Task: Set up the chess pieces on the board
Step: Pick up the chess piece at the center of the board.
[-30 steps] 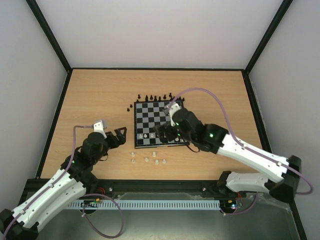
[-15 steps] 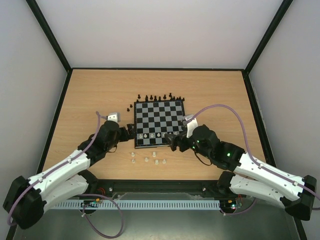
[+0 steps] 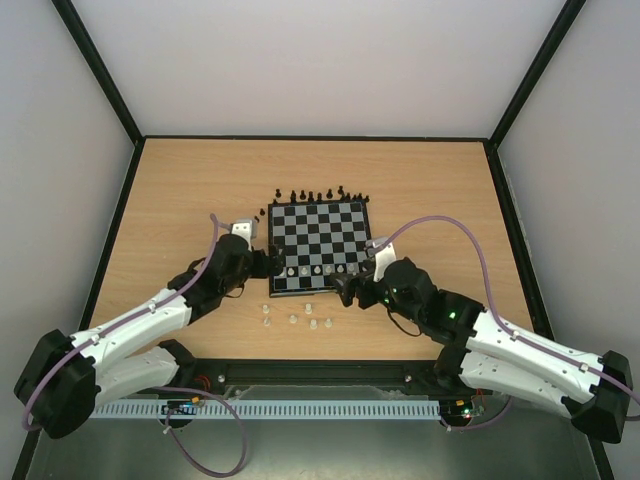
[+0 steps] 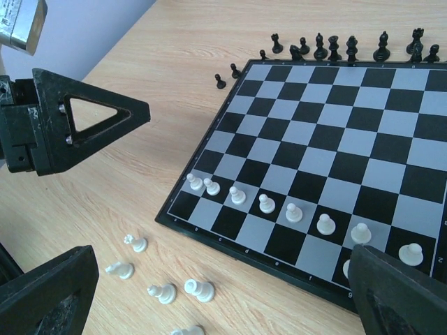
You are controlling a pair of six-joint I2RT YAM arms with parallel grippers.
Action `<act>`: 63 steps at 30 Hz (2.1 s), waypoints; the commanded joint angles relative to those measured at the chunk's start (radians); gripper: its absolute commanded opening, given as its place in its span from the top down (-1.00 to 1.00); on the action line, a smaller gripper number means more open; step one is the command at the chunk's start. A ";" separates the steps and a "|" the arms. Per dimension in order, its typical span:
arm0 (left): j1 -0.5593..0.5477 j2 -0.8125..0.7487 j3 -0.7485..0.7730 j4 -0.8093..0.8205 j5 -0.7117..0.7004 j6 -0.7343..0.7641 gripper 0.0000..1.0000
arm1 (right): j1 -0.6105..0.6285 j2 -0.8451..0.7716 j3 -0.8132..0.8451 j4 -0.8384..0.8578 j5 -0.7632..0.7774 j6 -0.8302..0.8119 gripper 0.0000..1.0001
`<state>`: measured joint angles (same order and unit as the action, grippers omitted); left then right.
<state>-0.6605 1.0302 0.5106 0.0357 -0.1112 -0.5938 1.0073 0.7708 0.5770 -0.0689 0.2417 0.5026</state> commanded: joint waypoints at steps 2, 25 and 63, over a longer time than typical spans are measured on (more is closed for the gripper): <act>-0.011 0.012 0.005 0.071 0.006 0.045 -0.99 | -0.002 -0.009 -0.021 0.055 0.056 0.022 -0.97; -0.039 -0.037 -0.034 0.072 -0.030 0.057 -0.99 | -0.002 0.079 -0.001 0.024 0.168 -0.003 -0.97; -0.070 -0.006 -0.017 0.060 -0.058 0.058 -0.99 | -0.001 0.402 0.173 -0.115 0.264 0.071 -0.97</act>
<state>-0.7258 1.0176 0.4824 0.0887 -0.1585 -0.5423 1.0073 1.1404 0.7136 -0.1165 0.4957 0.5652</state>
